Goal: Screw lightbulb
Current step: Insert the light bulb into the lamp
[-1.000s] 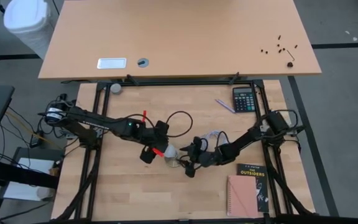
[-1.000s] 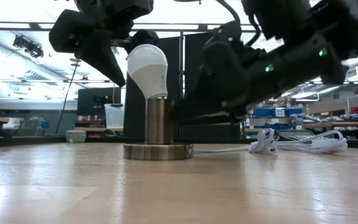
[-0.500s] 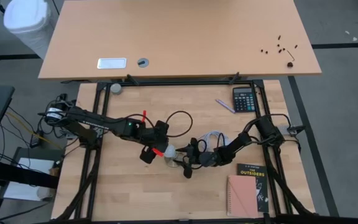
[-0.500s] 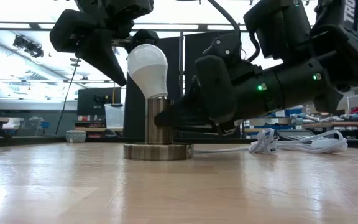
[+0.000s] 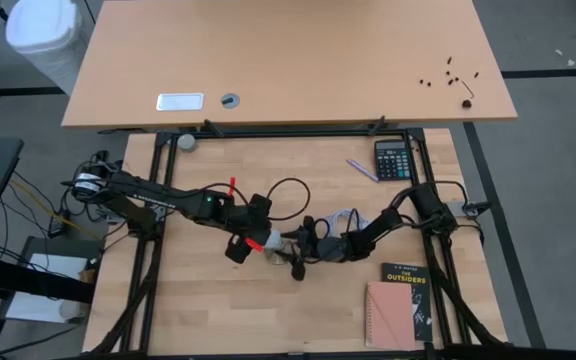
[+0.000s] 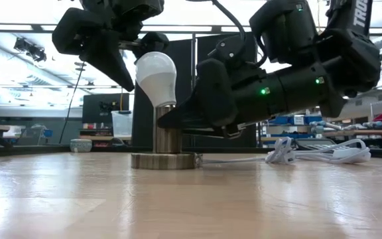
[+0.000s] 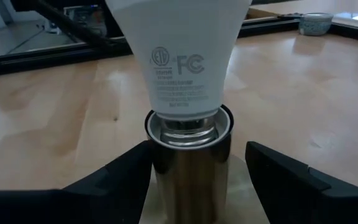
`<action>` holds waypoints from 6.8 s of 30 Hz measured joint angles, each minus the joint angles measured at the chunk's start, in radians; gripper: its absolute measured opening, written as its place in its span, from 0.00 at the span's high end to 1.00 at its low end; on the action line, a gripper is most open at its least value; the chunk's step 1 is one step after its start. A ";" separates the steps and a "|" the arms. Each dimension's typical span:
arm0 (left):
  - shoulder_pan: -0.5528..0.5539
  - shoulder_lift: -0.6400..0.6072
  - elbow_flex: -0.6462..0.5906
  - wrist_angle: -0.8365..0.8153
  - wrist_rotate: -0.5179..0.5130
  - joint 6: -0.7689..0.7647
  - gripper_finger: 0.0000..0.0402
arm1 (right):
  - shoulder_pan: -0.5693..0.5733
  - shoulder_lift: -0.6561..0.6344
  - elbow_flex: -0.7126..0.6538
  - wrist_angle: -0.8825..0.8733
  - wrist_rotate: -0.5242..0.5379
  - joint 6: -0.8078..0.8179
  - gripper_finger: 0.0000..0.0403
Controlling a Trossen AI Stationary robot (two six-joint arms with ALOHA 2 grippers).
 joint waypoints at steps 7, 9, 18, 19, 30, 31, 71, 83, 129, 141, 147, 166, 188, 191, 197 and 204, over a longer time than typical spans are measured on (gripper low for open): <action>0.000 0.000 0.000 0.004 -0.079 0.000 0.18 | -0.043 0.000 0.000 0.006 -0.033 -0.031 0.34; 0.000 0.000 0.000 0.004 -0.099 0.000 0.18 | -0.057 0.000 0.000 0.006 -0.044 -0.042 0.34; 0.002 0.000 0.000 -0.001 -0.173 -0.008 0.18 | -0.102 0.000 0.000 0.015 -0.074 -0.056 0.34; 0.002 0.000 0.000 -0.001 -0.174 -0.010 0.18 | -0.105 0.000 0.000 0.022 -0.081 -0.061 0.34; 0.002 0.000 0.000 0.027 -0.150 -0.025 0.18 | -0.106 0.000 0.000 0.024 -0.120 -0.070 0.36; 0.002 0.000 0.000 0.039 -0.139 -0.024 0.18 | -0.106 0.000 0.000 0.024 -0.120 -0.070 0.38; 0.061 0.092 0.125 -0.057 0.017 0.189 0.21 | -0.106 -0.003 0.001 0.003 -0.113 -0.062 0.56; 0.068 0.102 0.124 -0.080 0.013 0.242 0.21 | -0.104 -0.003 0.000 0.007 -0.115 -0.062 0.56; 0.078 0.149 0.180 -0.101 0.024 0.284 0.32 | -0.104 -0.001 0.000 0.020 -0.115 -0.067 0.56; 0.065 0.275 0.483 -0.465 -0.020 0.189 0.33 | -0.104 -0.001 0.000 0.021 -0.115 -0.067 0.56; 0.067 0.348 0.590 -0.574 -0.014 0.132 0.33 | -0.104 -0.001 0.000 0.021 -0.115 -0.068 0.56; 0.067 0.400 0.585 -0.547 0.021 0.019 0.32 | -0.104 -0.001 0.000 0.022 -0.122 -0.070 0.56; 0.068 0.430 0.585 -0.537 0.023 0.085 0.32 | -0.104 -0.001 0.000 0.023 -0.127 -0.070 0.55; 0.068 0.429 0.572 -0.515 0.028 0.126 0.32 | -0.104 -0.001 0.000 0.023 -0.127 -0.070 0.55; 0.069 0.427 0.523 -0.484 0.019 0.210 0.32 | -0.104 -0.001 0.000 0.022 -0.127 -0.071 0.55; 0.068 0.427 0.518 -0.473 0.013 0.302 0.32 | -0.104 -0.001 0.000 0.021 -0.126 -0.070 0.55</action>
